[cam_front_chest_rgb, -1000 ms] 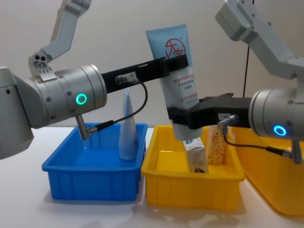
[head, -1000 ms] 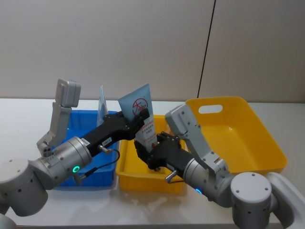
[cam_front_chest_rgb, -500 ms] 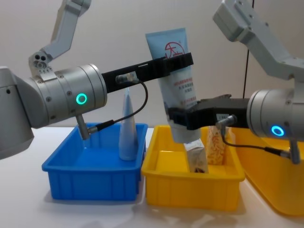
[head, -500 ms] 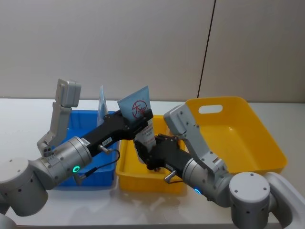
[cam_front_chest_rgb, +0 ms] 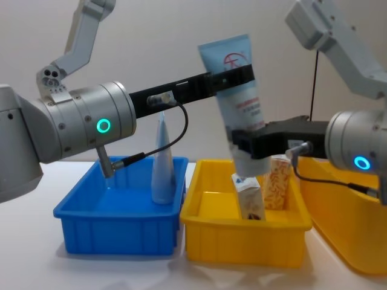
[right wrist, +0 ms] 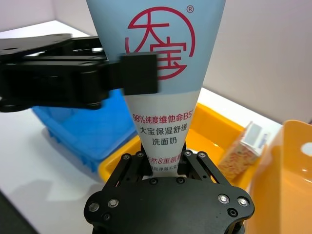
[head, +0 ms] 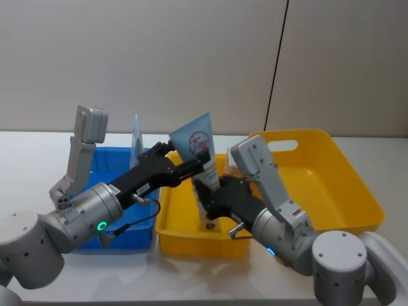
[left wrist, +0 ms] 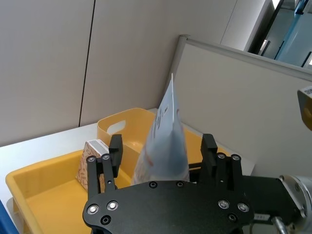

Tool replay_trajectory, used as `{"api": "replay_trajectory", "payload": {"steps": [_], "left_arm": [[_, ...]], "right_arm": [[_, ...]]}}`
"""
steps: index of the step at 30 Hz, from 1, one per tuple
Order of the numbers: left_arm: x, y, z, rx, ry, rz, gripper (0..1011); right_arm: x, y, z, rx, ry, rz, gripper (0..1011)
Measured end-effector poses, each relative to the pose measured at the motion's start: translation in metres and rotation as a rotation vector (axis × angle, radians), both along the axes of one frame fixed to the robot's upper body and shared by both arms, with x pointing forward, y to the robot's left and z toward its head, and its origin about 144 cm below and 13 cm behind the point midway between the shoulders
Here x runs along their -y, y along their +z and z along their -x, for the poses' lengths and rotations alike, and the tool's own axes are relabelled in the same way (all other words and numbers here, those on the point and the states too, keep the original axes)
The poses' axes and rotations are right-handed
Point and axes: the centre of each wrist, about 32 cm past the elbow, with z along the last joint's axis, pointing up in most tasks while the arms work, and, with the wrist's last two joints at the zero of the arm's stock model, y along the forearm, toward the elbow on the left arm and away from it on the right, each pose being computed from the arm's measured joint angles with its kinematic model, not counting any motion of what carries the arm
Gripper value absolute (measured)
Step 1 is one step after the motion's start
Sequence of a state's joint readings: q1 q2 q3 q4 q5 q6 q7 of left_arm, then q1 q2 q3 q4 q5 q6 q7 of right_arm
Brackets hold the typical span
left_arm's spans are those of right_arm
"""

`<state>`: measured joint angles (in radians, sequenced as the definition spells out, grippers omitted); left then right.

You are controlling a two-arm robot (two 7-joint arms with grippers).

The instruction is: Bimanual collaborative sorting of washing and personal care products

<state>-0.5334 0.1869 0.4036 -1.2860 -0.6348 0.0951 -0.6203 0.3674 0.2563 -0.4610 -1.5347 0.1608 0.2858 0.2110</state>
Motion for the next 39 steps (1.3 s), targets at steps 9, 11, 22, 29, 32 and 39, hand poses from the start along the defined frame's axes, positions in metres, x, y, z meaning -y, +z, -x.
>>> {"api": "replay_trajectory", "payload": {"steps": [9, 11, 22, 29, 32, 39], "left_arm": [[0.0, 0.0, 0.0, 0.0, 0.0, 0.0, 1001], [0.0, 0.0, 0.0, 0.0, 0.0, 0.0, 1001], [0.0, 0.0, 0.0, 0.0, 0.0, 0.0, 1001], [0.0, 0.0, 0.0, 0.0, 0.0, 0.0, 1001], [0.0, 0.0, 0.0, 0.0, 0.0, 0.0, 1001], [0.0, 0.0, 0.0, 0.0, 0.0, 0.0, 1001]], "right_arm": [[0.012, 0.002, 0.0, 0.044, -0.092, -0.012, 216], [0.017, 0.003, 0.0, 0.06, -0.121, -0.017, 214], [0.04, 0.011, -0.003, 0.16, -0.272, -0.045, 195], [0.057, 0.017, -0.005, 0.23, -0.379, -0.063, 194], [0.065, 0.02, -0.007, 0.256, -0.427, -0.069, 192], [0.083, 0.023, -0.008, 0.289, -0.536, -0.08, 188]]}}
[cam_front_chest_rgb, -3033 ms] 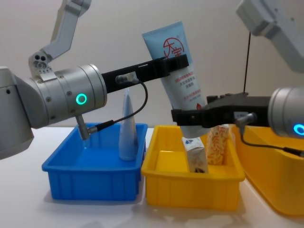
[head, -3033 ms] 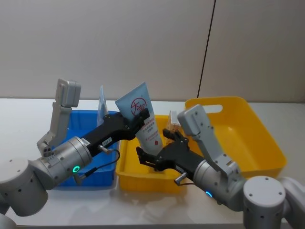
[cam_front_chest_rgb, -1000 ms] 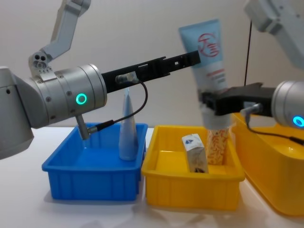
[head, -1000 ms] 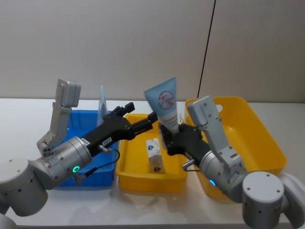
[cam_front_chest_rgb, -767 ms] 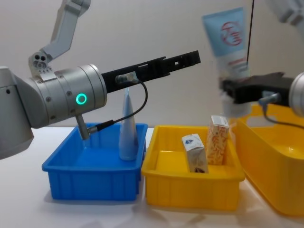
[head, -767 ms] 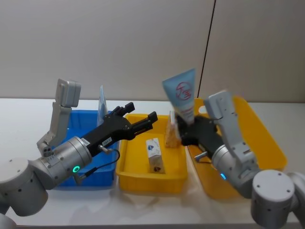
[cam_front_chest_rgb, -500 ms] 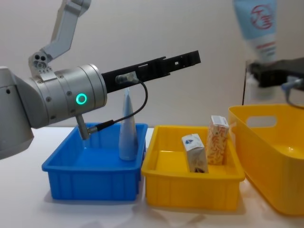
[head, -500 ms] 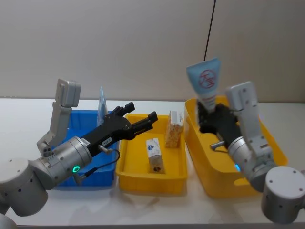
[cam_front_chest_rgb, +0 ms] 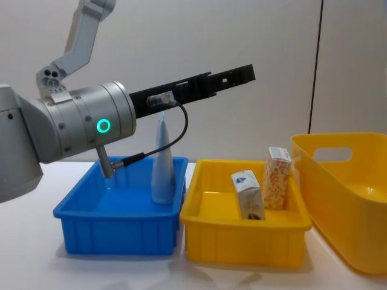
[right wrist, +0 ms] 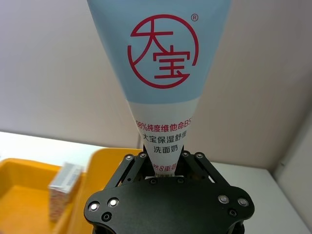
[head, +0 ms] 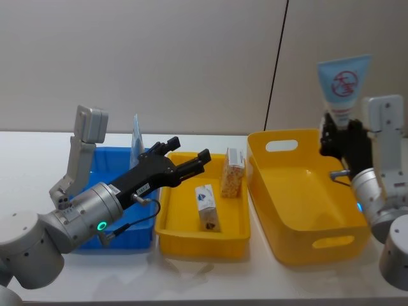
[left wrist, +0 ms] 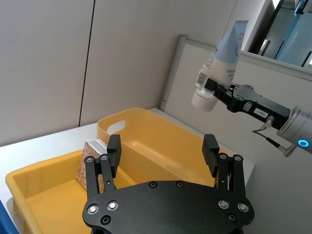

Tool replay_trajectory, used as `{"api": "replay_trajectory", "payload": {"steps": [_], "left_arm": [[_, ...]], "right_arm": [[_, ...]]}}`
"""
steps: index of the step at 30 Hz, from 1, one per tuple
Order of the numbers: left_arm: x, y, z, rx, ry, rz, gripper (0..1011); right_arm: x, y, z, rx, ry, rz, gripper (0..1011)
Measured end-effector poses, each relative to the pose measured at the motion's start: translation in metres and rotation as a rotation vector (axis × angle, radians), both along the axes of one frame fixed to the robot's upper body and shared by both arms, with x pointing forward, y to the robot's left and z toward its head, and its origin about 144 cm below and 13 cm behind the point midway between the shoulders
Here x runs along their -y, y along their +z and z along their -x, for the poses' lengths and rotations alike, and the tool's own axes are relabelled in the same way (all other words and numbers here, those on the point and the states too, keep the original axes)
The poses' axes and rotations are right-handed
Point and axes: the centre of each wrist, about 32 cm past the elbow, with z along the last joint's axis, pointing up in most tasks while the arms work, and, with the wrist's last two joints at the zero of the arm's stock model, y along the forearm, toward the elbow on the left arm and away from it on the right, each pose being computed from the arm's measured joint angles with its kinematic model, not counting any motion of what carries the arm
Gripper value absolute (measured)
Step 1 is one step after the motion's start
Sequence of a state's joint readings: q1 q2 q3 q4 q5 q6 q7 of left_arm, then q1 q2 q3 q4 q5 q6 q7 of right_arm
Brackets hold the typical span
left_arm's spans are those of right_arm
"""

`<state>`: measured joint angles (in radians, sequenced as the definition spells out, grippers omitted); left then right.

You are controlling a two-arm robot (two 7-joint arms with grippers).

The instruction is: Bimanual collaborative sorting of washing and personal care products

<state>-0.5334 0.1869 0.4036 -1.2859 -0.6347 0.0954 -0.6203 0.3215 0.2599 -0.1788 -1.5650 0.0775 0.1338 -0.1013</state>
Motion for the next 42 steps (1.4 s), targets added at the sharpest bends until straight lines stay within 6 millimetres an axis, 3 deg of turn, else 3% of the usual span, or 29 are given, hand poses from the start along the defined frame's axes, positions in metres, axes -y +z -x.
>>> {"api": "replay_trajectory", "payload": {"steps": [16, 34, 39, 42], "left_arm": [[0.0, 0.0, 0.0, 0.0, 0.0, 0.0, 1001], [0.0, 0.0, 0.0, 0.0, 0.0, 0.0, 1001], [0.0, 0.0, 0.0, 0.0, 0.0, 0.0, 1001], [0.0, 0.0, 0.0, 0.0, 0.0, 0.0, 1001]], "right_arm": [[0.021, -0.009, 0.009, -0.132, -0.123, -0.041, 188], [0.013, -0.027, 0.017, -0.356, -0.049, -0.093, 185], [0.011, -0.03, 0.018, -0.391, -0.033, -0.102, 297], [0.01, -0.031, 0.019, -0.405, -0.027, -0.106, 458]]}}
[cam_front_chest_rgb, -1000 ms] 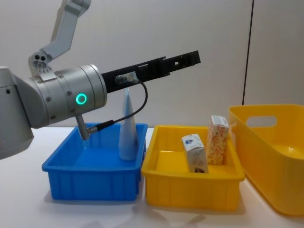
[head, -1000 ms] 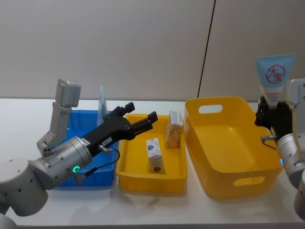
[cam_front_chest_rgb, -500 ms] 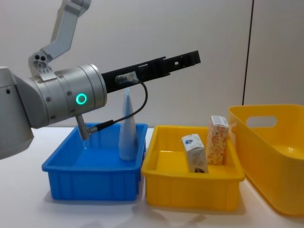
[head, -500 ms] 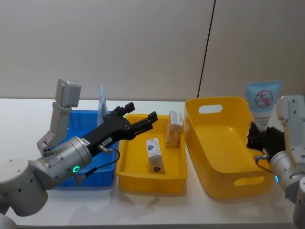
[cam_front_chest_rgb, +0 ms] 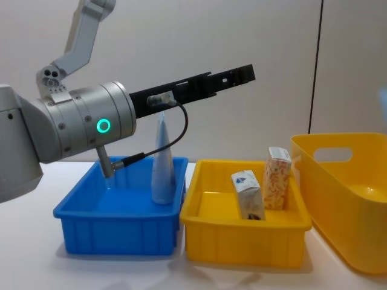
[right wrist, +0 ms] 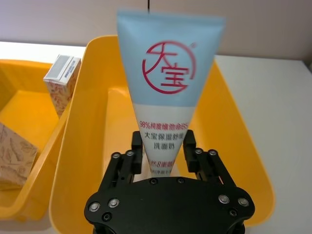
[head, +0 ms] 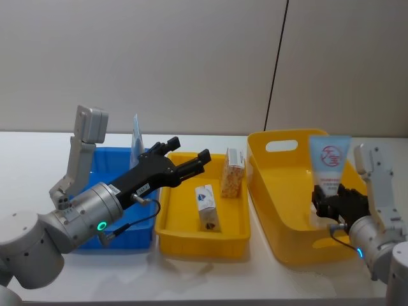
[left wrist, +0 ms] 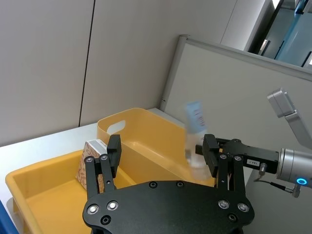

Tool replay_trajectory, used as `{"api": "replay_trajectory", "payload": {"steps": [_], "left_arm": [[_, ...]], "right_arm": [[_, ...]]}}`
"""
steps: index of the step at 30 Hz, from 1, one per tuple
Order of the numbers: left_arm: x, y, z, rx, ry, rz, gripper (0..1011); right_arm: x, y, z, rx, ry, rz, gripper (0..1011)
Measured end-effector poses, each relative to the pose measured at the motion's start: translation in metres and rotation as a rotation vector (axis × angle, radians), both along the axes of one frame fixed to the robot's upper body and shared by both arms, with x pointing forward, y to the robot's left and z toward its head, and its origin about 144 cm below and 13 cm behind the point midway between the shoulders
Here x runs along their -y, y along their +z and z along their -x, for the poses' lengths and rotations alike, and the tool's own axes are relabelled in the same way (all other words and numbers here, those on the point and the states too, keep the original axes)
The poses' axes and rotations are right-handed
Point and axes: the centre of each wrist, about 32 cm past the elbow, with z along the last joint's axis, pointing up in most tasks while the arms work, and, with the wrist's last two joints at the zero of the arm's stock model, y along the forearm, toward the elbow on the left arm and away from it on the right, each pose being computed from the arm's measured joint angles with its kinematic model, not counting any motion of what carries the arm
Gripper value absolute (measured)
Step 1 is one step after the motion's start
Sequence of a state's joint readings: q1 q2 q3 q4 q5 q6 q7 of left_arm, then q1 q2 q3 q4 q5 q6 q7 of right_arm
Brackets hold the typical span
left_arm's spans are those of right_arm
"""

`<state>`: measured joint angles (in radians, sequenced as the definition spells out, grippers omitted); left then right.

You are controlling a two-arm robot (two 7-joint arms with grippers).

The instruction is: Bimanual collaborative sorting of washing and personal care products

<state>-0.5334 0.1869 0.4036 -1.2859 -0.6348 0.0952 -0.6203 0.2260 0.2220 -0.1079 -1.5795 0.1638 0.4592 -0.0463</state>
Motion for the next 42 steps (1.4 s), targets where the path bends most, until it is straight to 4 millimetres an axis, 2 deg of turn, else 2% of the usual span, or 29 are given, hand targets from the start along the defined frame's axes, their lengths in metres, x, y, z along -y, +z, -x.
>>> {"api": "replay_trajectory", "payload": {"steps": [3, 7, 10, 11, 14, 19, 31, 42], "left_arm": [[0.0, 0.0, 0.0, 0.0, 0.0, 0.0, 1001], [0.0, 0.0, 0.0, 0.0, 0.0, 0.0, 1001], [0.0, 0.0, 0.0, 0.0, 0.0, 0.0, 1001], [0.0, 0.0, 0.0, 0.0, 0.0, 0.0, 1001], [0.0, 0.0, 0.0, 0.0, 0.0, 0.0, 1001], [0.0, 0.0, 0.0, 0.0, 0.0, 0.0, 1001], [0.0, 0.0, 0.0, 0.0, 0.0, 0.0, 1001], [0.0, 0.0, 0.0, 0.0, 0.0, 0.0, 1001]], "right_arm": [[-0.001, -0.001, 0.0, -0.008, 0.004, -0.004, 515], [-0.001, -0.002, 0.001, -0.021, 0.01, -0.009, 679], [-0.002, -0.002, 0.001, -0.026, 0.012, -0.01, 741], [-0.002, -0.003, 0.001, -0.029, 0.012, -0.011, 799], [-0.002, -0.003, 0.001, -0.033, 0.015, -0.013, 892], [-0.002, -0.004, 0.001, -0.038, 0.017, -0.015, 999], [-0.001, 0.0, 0.004, 0.021, 0.047, -0.043, 1002], [0.002, 0.013, 0.012, 0.125, 0.152, -0.117, 1002]]}}
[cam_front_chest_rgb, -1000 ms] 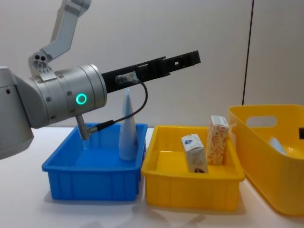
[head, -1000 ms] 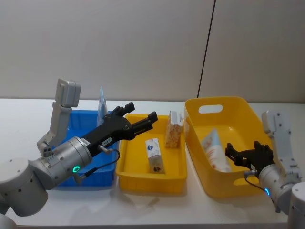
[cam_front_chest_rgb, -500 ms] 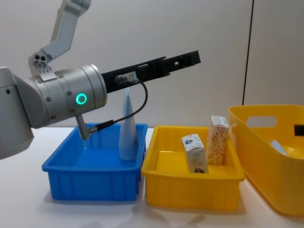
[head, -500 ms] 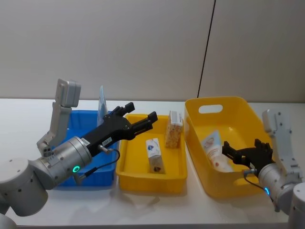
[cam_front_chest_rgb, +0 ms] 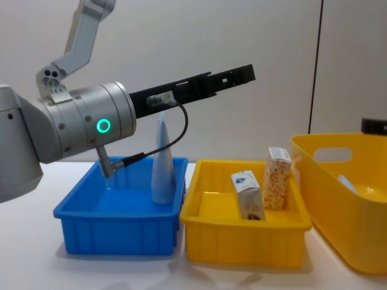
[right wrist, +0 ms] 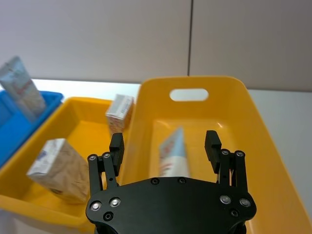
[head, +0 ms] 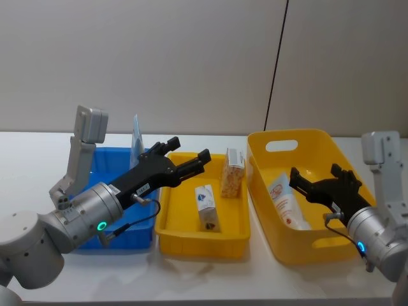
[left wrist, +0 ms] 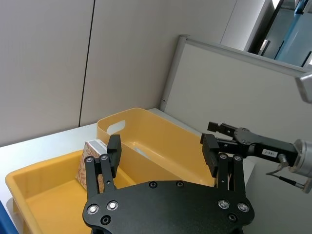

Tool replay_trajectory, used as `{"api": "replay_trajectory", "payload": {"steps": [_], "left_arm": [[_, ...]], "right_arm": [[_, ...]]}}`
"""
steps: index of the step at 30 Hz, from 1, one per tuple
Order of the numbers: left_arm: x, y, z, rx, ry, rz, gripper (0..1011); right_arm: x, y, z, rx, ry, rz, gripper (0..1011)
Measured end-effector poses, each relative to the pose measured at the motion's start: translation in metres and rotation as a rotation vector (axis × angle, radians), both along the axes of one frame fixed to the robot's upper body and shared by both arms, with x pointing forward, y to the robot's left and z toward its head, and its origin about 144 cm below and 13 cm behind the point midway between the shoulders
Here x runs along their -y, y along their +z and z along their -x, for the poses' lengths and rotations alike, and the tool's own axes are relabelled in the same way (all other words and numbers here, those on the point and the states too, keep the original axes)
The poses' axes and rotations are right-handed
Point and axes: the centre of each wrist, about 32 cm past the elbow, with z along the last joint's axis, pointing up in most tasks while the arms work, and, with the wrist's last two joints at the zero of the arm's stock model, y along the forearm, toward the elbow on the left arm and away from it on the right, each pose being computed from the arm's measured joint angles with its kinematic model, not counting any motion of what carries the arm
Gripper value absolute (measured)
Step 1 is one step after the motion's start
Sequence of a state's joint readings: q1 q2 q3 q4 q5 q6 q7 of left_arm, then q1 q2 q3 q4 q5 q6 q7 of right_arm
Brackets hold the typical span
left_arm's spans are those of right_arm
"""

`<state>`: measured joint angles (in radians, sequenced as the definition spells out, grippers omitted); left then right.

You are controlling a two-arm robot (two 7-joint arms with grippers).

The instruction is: Bimanual collaborative sorting of washing and personal care products

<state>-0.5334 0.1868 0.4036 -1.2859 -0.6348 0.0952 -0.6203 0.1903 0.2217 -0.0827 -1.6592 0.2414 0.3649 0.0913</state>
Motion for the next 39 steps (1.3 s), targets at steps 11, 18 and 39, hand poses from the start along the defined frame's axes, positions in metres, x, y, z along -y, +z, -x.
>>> {"api": "replay_trajectory", "payload": {"steps": [11, 18, 39], "left_arm": [[0.0, 0.0, 0.0, 0.0, 0.0, 0.0, 1001], [0.0, 0.0, 0.0, 0.0, 0.001, -0.001, 1001], [-0.01, -0.015, 0.031, 0.036, 0.213, -0.172, 1001]], "right_arm": [[0.0, 0.009, 0.006, 0.045, 0.072, -0.041, 1002], [0.001, 0.011, 0.008, 0.056, 0.087, -0.049, 1002], [-0.016, -0.029, 0.043, 0.142, 0.127, 0.0, 1002]]}}
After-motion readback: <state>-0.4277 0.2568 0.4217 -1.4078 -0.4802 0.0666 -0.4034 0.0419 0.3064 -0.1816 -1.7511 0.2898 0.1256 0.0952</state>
